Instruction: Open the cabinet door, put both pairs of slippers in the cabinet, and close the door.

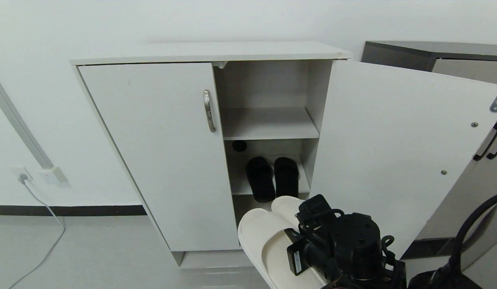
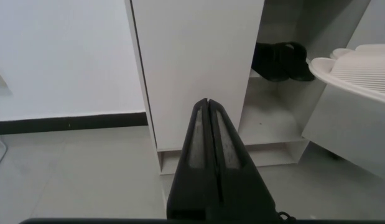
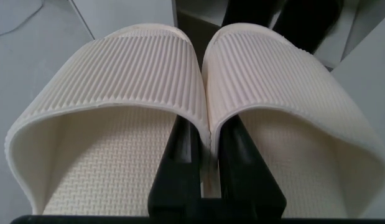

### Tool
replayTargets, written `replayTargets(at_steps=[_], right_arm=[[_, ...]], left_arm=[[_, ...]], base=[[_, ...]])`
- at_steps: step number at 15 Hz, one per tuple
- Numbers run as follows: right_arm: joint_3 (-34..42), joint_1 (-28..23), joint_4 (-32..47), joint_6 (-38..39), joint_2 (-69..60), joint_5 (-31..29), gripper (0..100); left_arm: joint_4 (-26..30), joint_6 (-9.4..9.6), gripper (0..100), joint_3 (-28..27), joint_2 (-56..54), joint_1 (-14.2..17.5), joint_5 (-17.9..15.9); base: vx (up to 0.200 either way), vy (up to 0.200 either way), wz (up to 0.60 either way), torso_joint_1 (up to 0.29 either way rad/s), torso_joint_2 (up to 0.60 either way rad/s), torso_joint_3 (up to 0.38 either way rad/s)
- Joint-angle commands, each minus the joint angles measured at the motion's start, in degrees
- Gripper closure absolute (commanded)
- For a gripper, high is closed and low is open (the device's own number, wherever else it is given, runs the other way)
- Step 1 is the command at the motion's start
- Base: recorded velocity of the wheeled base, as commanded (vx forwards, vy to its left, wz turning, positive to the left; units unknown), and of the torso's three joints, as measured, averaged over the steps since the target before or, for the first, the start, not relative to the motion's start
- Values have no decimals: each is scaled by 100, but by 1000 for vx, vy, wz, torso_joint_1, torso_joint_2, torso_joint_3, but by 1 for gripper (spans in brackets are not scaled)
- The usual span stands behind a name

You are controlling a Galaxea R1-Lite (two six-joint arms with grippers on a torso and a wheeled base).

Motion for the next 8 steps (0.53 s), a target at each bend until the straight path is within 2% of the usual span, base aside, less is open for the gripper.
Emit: replayTargets(at_steps=[1,3,5,8], right_arm=[[-37,-12,-37,-42,93,-17,100],[-423,32,306,-51,234,-298,100],[-1267,120,1404,283,181,-843,100],[-2911,296,3795,1012,-259,-1669,100]], left_arm=[[0,-1,100,0,7,0,1],[0,-1,100,0,7,0,1],[0,-1,100,0,7,0,-8],[0,8,100,0,7,0,-8]], base=[[0,0,0,2,124,115],[0,0,0,1,35,23],[0,0,0,0,0,0],[0,0,0,0,0,0]])
